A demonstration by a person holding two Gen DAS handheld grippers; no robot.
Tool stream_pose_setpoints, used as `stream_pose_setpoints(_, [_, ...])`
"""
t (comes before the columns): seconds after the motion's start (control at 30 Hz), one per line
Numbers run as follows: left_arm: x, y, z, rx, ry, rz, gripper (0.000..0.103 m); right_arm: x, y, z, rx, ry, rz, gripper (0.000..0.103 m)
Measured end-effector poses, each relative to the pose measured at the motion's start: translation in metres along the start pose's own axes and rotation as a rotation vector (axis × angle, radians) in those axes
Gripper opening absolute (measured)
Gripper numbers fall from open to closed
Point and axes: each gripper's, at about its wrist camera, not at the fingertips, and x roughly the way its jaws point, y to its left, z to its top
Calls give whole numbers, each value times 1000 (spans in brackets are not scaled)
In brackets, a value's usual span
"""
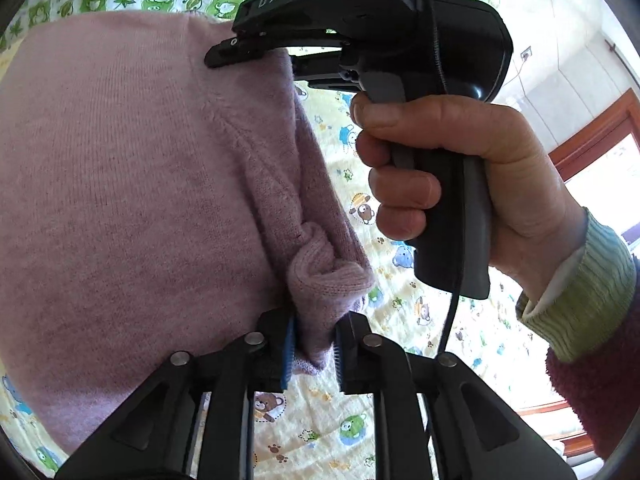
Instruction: Fold small clothes
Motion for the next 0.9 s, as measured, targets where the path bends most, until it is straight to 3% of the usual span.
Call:
stream_pose_setpoints(0.07, [-1,-2,6,11,4,-37,36,-5,-3,-3,50,-6,11,26])
stream_pose_setpoints(0.13, [-7,-7,2,35,8,-49,44,-18,-8,-9,81,-27,8,31])
stream_pose_setpoints(0.23, [-25,-11,-11,80,2,-52,49,-43,-7,-23,81,-69,-54,42])
stream_pose_setpoints(0.33, [-45,-4,-29,99,-16,-3,56,-69,-5,-46,85,-107,-42,44])
stream_pose_setpoints(0.5, [-73,42,-58,42,-49,140,62,-89,16,-92,50,-64,22,44])
stream_pose_setpoints(0.63, [-68,78,-73,-28,-35,225,62,-79,31,-117,-4,-8,-25,44])
stream_pose_setpoints(0.77, [-58,106,-76,-53,-29,302,62,-70,29,-127,13,2,-57,44])
stream_pose_setpoints(0.9, [-44,108,-70,-54,-48,346,61,-69,27,-130,14,8,-47,44])
